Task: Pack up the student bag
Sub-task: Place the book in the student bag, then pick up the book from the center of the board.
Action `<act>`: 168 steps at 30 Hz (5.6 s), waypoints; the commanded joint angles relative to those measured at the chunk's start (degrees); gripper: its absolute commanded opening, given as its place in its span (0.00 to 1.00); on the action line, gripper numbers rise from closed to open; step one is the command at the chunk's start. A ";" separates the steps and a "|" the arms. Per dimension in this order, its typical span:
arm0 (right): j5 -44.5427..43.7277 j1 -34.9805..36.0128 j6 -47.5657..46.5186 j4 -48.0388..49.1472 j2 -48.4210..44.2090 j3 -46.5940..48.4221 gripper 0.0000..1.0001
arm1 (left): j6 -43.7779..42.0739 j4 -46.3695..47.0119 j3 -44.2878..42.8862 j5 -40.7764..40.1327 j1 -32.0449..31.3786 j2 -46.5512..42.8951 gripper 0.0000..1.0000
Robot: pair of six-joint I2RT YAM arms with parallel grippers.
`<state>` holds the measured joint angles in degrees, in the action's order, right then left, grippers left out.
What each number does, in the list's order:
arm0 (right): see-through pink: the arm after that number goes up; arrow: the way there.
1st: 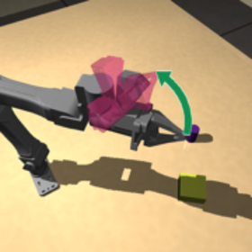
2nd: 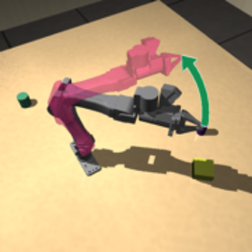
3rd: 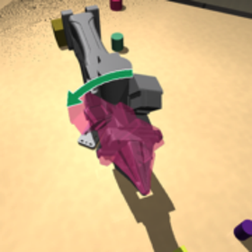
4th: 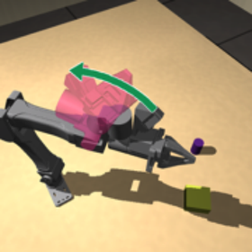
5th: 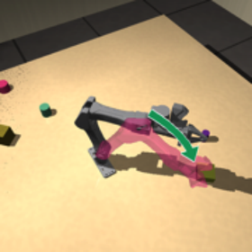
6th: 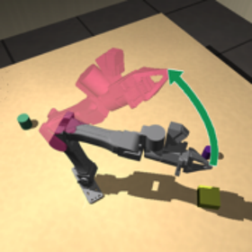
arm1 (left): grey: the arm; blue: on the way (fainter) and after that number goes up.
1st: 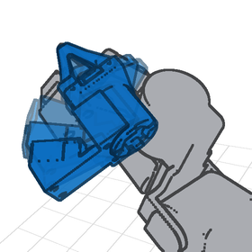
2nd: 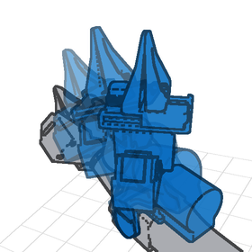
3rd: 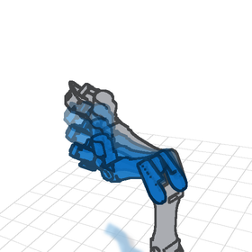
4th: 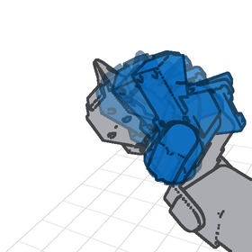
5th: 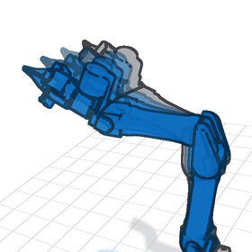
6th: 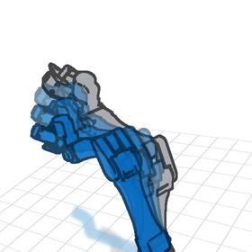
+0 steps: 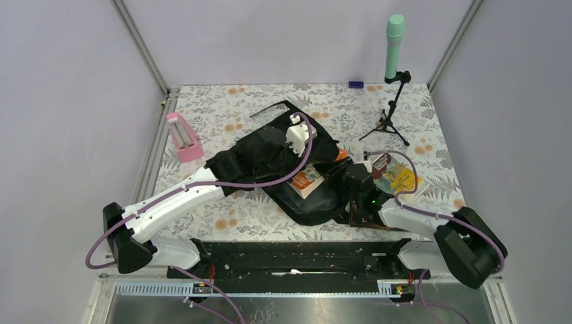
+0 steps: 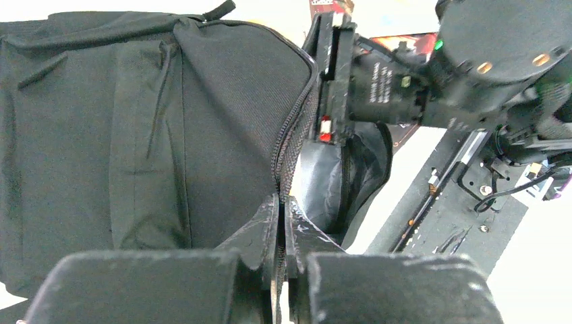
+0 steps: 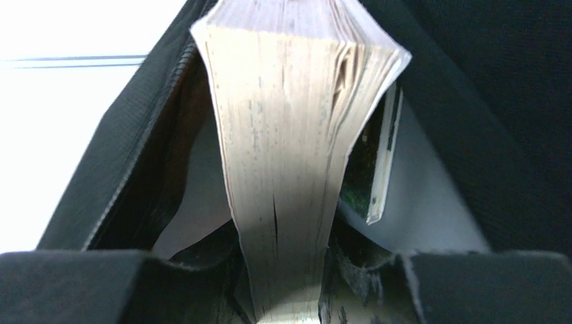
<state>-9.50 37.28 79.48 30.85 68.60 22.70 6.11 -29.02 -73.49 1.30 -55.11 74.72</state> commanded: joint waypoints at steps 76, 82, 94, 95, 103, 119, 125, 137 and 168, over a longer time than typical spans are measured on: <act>-23.51 -4.44 -39.89 -65.18 -46.64 5.24 1.00 | 1.71 1.86 -1.15 3.50 5.63 -4.97 0.00; -19.54 -15.60 -43.91 -65.10 -39.06 8.44 1.00 | 2.76 2.63 -0.75 5.83 5.66 -4.19 0.00; 7.11 -53.06 -44.13 -52.52 -30.51 1.77 1.00 | 3.80 3.44 -0.15 8.23 5.72 -1.81 0.00; 7.76 -55.28 -43.89 -51.84 -29.77 1.48 1.00 | 3.82 3.43 -0.14 8.35 5.76 -1.97 0.00; 11.59 -68.88 -44.96 -45.79 -24.91 -2.09 1.00 | 3.55 3.62 0.11 7.81 5.82 -3.31 0.00; 27.79 -77.41 -47.21 -30.42 -8.53 -3.23 1.00 | 3.73 3.53 -0.13 8.61 6.42 -3.85 0.00; 30.34 -77.36 -44.59 -27.14 -3.21 -3.19 0.97 | 3.60 3.44 -0.17 8.53 6.67 -4.39 0.00; 32.61 -77.36 -40.23 -24.14 1.36 -3.96 0.88 | 3.47 3.26 -0.29 8.35 7.13 -5.06 0.00; 39.94 -77.27 -40.78 -33.36 -19.67 4.32 0.00 | 3.50 4.23 0.53 8.01 9.03 -5.30 0.00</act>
<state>28.93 -40.16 40.25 3.16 55.48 20.82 9.10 -29.80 -72.58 7.94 -46.61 71.44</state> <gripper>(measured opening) 0.180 0.010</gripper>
